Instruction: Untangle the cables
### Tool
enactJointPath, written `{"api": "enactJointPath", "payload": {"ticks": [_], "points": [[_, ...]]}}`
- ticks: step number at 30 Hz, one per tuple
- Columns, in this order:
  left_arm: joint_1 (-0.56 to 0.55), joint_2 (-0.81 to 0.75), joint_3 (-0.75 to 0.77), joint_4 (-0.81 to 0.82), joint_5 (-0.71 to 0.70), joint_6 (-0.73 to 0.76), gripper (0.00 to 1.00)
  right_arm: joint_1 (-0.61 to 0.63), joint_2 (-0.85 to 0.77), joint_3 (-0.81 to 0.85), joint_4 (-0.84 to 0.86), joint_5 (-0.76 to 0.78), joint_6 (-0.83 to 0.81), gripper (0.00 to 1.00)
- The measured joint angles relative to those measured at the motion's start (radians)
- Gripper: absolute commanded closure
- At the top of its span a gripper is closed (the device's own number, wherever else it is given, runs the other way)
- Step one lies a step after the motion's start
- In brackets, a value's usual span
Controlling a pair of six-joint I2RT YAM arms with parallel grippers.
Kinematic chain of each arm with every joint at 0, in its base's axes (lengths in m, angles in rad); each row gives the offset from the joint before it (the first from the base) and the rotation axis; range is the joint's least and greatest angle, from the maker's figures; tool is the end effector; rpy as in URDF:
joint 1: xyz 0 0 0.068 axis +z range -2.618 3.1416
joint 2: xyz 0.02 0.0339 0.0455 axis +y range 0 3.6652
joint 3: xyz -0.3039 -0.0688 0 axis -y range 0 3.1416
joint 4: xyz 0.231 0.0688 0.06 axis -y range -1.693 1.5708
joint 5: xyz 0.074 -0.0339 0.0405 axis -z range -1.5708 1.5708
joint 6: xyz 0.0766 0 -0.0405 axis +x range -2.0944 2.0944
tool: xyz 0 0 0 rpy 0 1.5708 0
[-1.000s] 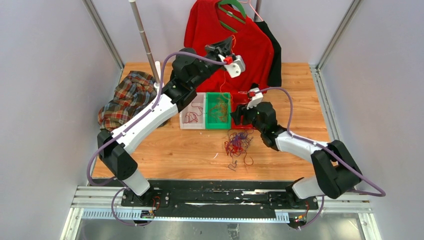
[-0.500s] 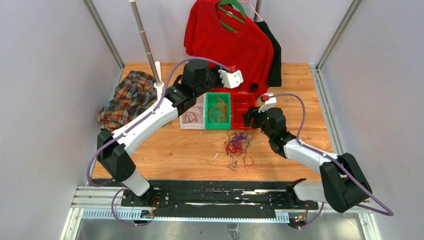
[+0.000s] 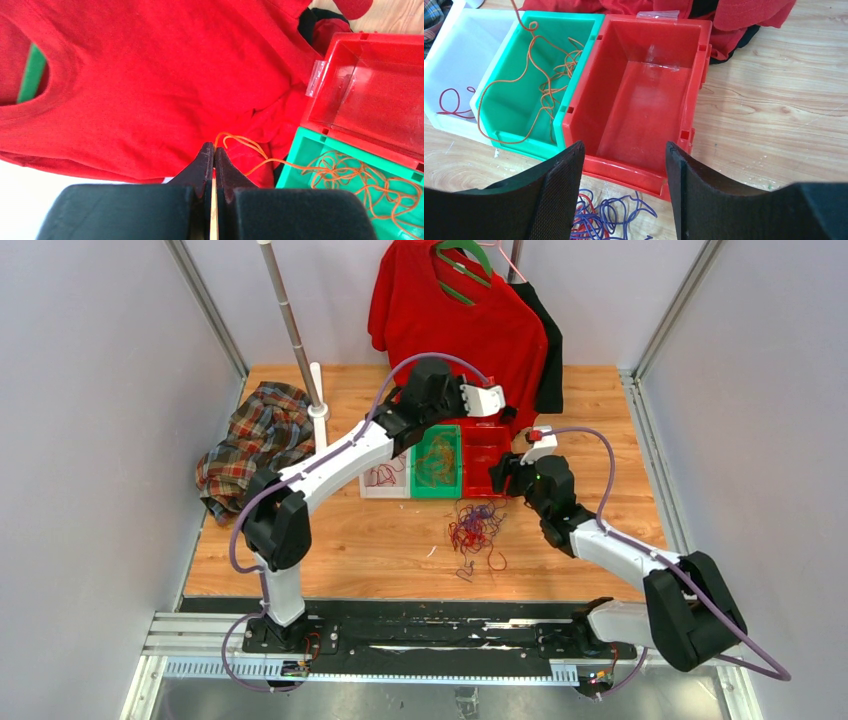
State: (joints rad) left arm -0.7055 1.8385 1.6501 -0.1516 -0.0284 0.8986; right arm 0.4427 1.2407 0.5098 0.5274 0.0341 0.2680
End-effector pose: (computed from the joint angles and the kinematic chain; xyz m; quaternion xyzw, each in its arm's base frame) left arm 0.3672 -0.3099 0.3720 0.5812 0.5735 0.0672 0.5734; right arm 0.2550 0.1180 0.2610 -0.0569 0.7731 0.2073 0.5967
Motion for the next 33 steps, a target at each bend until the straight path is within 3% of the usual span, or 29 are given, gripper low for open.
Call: {"api": "enactJointPath", "payload": {"ticks": [7, 17, 25, 27, 30, 33], "points": [[0.004, 0.001, -0.076, -0.011, 0.015, -0.024, 1.0, -0.01, -0.02, 0.0, -0.032, 0.01, -0.002, 0.41], [0.004, 0.035, -0.102, -0.251, 0.087, -0.092, 1.0, -0.027, -0.066, 0.0, -0.08, 0.05, -0.003, 0.43], [0.004, 0.076, -0.179, -0.21, 0.085, -0.118, 1.0, -0.027, -0.105, -0.018, -0.113, 0.062, 0.001, 0.43], [0.004, 0.098, -0.188, -0.205, 0.082, -0.121, 0.9, -0.027, -0.114, -0.021, -0.137, 0.061, 0.005, 0.4], [0.004, 0.134, -0.171, -0.222, 0.078, -0.121, 0.5, -0.028, -0.132, -0.023, -0.174, 0.052, 0.016, 0.37], [0.008, 0.158, -0.11, -0.288, 0.089, -0.14, 0.22, -0.028, -0.156, -0.023, -0.223, 0.023, 0.029, 0.35]]}}
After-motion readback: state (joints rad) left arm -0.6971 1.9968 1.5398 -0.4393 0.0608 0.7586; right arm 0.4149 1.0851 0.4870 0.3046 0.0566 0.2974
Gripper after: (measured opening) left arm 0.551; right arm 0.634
